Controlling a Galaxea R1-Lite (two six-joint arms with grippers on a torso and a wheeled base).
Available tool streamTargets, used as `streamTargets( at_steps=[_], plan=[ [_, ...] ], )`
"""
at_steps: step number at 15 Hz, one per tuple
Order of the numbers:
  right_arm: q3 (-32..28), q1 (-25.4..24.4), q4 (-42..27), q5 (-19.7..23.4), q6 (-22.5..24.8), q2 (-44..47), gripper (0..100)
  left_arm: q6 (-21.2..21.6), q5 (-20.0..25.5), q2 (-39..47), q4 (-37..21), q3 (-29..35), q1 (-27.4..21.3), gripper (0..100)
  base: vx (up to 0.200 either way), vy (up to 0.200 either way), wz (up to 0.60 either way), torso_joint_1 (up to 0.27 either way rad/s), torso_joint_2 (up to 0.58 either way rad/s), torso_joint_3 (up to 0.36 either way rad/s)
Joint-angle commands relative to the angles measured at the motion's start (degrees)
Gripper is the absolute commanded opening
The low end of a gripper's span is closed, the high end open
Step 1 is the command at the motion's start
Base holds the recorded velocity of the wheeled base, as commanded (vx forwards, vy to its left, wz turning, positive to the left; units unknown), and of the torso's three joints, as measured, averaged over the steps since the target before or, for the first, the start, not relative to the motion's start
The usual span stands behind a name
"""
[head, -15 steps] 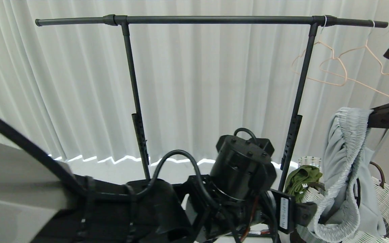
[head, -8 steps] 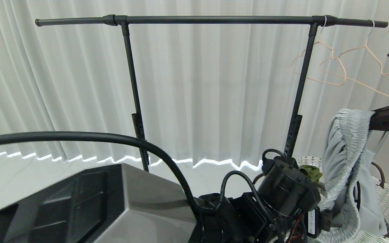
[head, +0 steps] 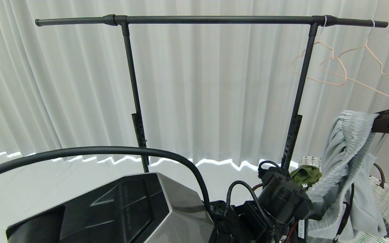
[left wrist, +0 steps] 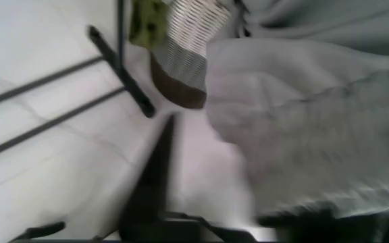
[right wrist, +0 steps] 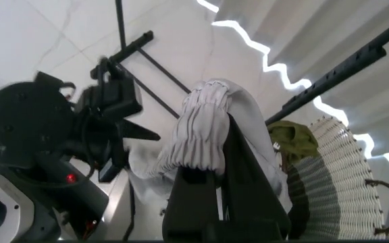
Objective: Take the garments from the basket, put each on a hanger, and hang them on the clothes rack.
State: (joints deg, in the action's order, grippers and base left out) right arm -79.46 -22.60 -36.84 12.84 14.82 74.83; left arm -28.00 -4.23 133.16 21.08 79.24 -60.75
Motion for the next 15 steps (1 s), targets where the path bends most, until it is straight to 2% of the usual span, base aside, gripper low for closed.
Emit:
streamTargets(
  at_steps=[1, 3, 7, 8, 11, 13, 15],
  plan=[
    [1.9, 2.2, 0.0, -0.5, 0.3, -1.0, 0, 0.1, -2.3, -1.7, 0.0, 0.0, -0.1, 0, 0.000, 0.000, 0.00, 0.000, 0.00, 0.000],
    [3.0, 4.9, 1.2, -1.8, 0.3, -1.7, 0, 0.1, -3.9, -5.0, 0.0, 0.1, 0.2, 0, 0.000, 0.000, 0.00, 0.000, 0.00, 0.000],
    [3.2, 9.9, 8.7, -2.9, 0.5, -1.5, 0, 0.2, -4.2, -13.3, 0.0, 0.9, 4.8, 0, 0.000, 0.000, 0.00, 0.000, 0.00, 0.000],
    [2.9, 11.2, 14.3, -3.1, 0.5, -1.0, 0, 0.1, -4.2, -15.8, 0.0, 2.2, 7.3, 0, 0.000, 0.000, 0.00, 0.000, 0.00, 0.000],
    [1.0, 11.5, 27.1, -2.8, 0.5, 2.3, 0, 0.4, -4.1, -20.6, 0.0, 6.0, 11.5, 0, 0.000, 0.000, 0.00, 0.000, 0.00, 0.000],
    [-2.7, 10.6, 30.8, -2.6, 0.5, 4.5, 0, 0.8, -3.8, -24.6, -0.2, 6.7, 14.3, 0, 0.000, 0.000, 0.00, 0.000, 0.00, 0.000],
    [-5.5, 7.6, 30.7, -2.5, 0.5, 5.8, 0, 0.8, -3.4, -28.8, -1.7, 5.9, 15.8, 0, 0.000, 0.000, 0.00, 0.000, 0.00, 0.000]
  ],
)
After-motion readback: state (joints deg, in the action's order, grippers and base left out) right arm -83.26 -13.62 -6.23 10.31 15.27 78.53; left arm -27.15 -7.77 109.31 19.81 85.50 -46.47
